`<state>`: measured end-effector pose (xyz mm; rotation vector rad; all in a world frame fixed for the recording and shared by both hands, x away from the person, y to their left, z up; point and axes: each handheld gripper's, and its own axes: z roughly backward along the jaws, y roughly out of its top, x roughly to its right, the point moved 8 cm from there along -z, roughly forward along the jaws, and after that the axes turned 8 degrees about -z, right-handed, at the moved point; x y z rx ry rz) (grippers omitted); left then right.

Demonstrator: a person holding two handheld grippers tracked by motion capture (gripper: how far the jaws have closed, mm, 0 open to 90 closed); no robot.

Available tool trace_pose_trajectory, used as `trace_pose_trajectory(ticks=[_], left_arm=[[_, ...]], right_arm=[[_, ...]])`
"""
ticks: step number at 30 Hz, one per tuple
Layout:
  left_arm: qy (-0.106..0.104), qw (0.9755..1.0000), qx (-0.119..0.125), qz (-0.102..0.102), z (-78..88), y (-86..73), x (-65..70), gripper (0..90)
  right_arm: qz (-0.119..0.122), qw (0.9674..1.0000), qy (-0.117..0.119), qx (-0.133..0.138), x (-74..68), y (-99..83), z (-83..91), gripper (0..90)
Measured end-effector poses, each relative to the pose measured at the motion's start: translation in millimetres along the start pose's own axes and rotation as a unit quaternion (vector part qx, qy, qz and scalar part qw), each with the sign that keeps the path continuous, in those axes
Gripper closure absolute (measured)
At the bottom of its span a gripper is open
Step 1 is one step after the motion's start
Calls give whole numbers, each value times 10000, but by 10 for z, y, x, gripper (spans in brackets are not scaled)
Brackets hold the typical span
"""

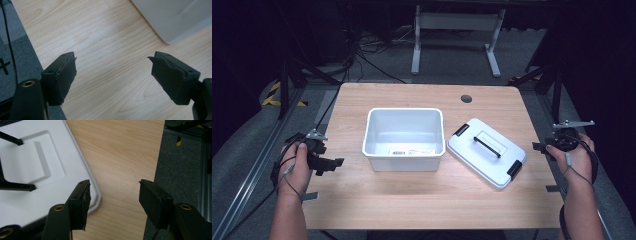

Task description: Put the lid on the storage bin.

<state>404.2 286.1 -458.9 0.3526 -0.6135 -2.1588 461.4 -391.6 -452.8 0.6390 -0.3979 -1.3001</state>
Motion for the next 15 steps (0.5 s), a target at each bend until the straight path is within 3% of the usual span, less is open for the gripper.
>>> trace_pose_trajectory(ticks=[8, 15], left_arm=[[43, 10000, 5, -84, 40, 40, 39, 203], [6, 9996, 31, -282, 117, 105, 124, 200]], right_arm=[[178, 9997, 107, 143, -144, 84, 75, 426], [401, 9983, 247, 332, -350, 187, 208, 424]])
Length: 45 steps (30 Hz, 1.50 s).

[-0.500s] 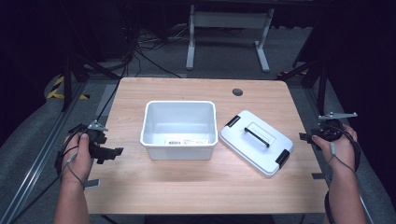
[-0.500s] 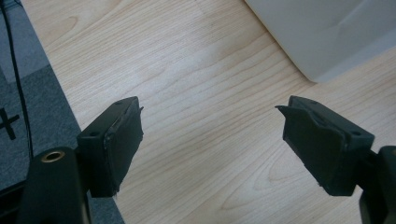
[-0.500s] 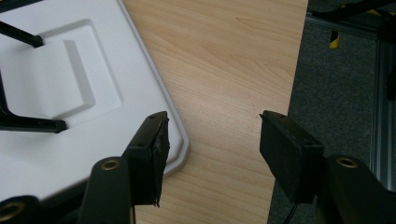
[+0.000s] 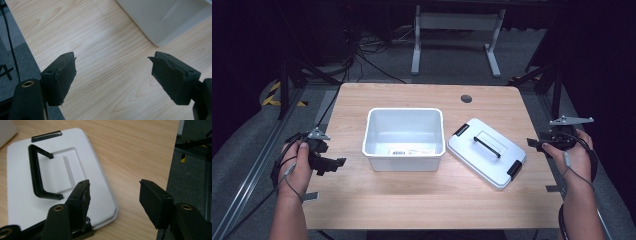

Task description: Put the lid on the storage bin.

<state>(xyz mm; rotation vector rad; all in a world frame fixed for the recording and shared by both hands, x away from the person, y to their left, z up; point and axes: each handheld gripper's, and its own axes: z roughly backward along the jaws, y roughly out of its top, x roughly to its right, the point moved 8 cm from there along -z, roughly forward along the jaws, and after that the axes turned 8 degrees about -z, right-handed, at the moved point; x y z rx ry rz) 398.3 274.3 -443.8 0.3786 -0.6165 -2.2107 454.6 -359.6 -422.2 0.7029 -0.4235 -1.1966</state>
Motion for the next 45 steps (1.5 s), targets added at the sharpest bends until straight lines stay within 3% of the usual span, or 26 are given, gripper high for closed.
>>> trace_pose_trajectory(ticks=[6, 9, 20, 28, 36, 37, 42, 45], left_arm=[[-102, 9999, -85, -102, 23, 24, 76, 198], [-205, 9996, -138, -162, 22, 24, 118, 197], [-278, 9990, -243, -257, 28, -16, 181, 197], [-361, 9981, -377, -317, 48, -114, 258, 197], [-286, 9978, -381, -468, 87, -147, 263, 190], [-274, 9982, -375, -388, 90, -153, 269, 188], [-239, 9981, -351, -453, 109, -167, 258, 190], [-228, 9981, -319, -477, 116, -162, 256, 190]], right_arm=[[157, 9996, 204, 81, -161, 65, 32, 422], [169, 9989, 441, 69, -263, 78, 3, 422], [479, 9955, 799, -192, -582, 83, -228, 419], [752, 9905, 1077, -409, -845, 123, -435, 408], [1031, 9846, 1227, -696, -1070, 84, -635, 437], [1059, 9838, 1235, -750, -1095, 76, -653, 439], [1190, 9802, 1291, -919, -1187, 22, -805, 457], [1124, 9790, 1348, -1037, -1205, -18, -863, 466]])
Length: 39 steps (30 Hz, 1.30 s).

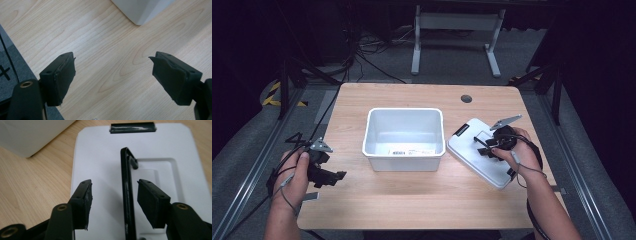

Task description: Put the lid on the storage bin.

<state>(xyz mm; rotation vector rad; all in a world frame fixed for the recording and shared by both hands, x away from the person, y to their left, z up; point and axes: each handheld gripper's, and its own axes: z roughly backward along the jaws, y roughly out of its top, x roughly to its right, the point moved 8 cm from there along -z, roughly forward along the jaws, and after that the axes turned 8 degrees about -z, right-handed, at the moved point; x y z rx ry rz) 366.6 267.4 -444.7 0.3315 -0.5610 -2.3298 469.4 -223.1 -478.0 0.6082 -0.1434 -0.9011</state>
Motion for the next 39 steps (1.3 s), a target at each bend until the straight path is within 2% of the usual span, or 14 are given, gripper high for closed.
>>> trace_pose_trajectory(ticks=[2, 7, 9, 10, 14, 18, 21, 29, 36, 39], left_arm=[[43, 10000, 9, 27, 3, -5, -9, 189], [50, 10000, 35, 17, -2, -2, -19, 189], [52, 10000, 54, 12, -2, 2, -19, 188], [29, 10000, 45, 72, -2, -1, -8, 188], [70, 10000, 37, -2, -4, -4, -31, 188], [67, 10000, 11, -49, -10, -1, -32, 188], [34, 10000, -7, 9, -23, -2, -13, 188], [7, 10000, -28, 11, -35, -1, -9, 188], [-6, 10000, -13, 41, -47, 1, -35, 188], [-11, 10000, 2, 39, -48, 15, -41, 187]], right_arm=[[26, 9999, -71, -121, 34, -29, -81, 479], [-55, 9997, -166, -161, 85, -56, -141, 543], [-83, 9997, -158, -146, 88, -57, -144, 561], [-95, 9997, -184, -141, 95, -58, -145, 578], [-92, 9994, -311, -155, 119, -61, -128, 702], [-76, 9992, -371, -87, 126, -42, -102, 738], [-61, 9991, -402, -78, 144, -27, -88, 782], [33, 9983, -577, -85, 202, 2, -70, 821], [64, 9982, -590, -92, 249, 18, -43, 841], [91, 9979, -633, -16, 253, 39, -12, 842]])
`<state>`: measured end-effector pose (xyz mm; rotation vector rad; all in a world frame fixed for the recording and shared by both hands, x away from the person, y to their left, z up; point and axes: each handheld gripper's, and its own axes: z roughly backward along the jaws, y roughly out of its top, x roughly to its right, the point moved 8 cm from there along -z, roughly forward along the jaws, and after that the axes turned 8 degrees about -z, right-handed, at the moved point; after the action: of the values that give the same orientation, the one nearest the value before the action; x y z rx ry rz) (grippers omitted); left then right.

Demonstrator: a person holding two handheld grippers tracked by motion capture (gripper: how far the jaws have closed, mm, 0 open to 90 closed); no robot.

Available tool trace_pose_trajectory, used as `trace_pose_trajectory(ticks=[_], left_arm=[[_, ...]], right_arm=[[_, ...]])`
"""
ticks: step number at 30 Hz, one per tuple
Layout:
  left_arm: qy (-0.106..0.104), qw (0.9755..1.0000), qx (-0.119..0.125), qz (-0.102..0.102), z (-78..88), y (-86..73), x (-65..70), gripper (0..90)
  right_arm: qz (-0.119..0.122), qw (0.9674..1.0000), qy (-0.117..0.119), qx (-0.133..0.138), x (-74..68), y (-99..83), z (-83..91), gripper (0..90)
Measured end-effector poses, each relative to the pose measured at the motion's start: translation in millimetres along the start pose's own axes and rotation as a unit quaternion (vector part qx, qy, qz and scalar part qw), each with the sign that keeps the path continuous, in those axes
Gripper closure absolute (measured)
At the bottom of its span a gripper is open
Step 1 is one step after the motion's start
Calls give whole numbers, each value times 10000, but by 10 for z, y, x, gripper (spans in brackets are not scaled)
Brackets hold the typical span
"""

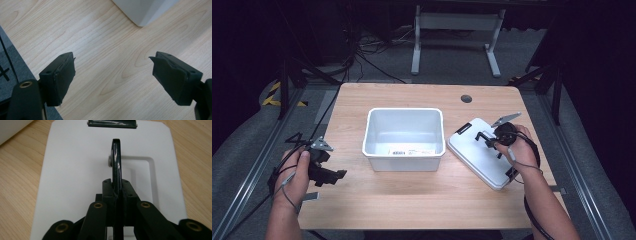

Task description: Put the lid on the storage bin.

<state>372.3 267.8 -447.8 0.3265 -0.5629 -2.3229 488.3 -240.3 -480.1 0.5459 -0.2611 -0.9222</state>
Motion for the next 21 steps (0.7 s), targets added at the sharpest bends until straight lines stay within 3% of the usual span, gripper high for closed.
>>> trace_pose_trajectory(ticks=[3, 21], left_arm=[[-10, 10000, 8, 14, -3, 11, -18, 187], [-61, 10000, 37, -54, -32, 96, -35, 187]], right_arm=[[45, 10000, 79, 20, -17, 29, 85, 842], [186, 9996, 52, 201, 18, 261, 641, 842]])
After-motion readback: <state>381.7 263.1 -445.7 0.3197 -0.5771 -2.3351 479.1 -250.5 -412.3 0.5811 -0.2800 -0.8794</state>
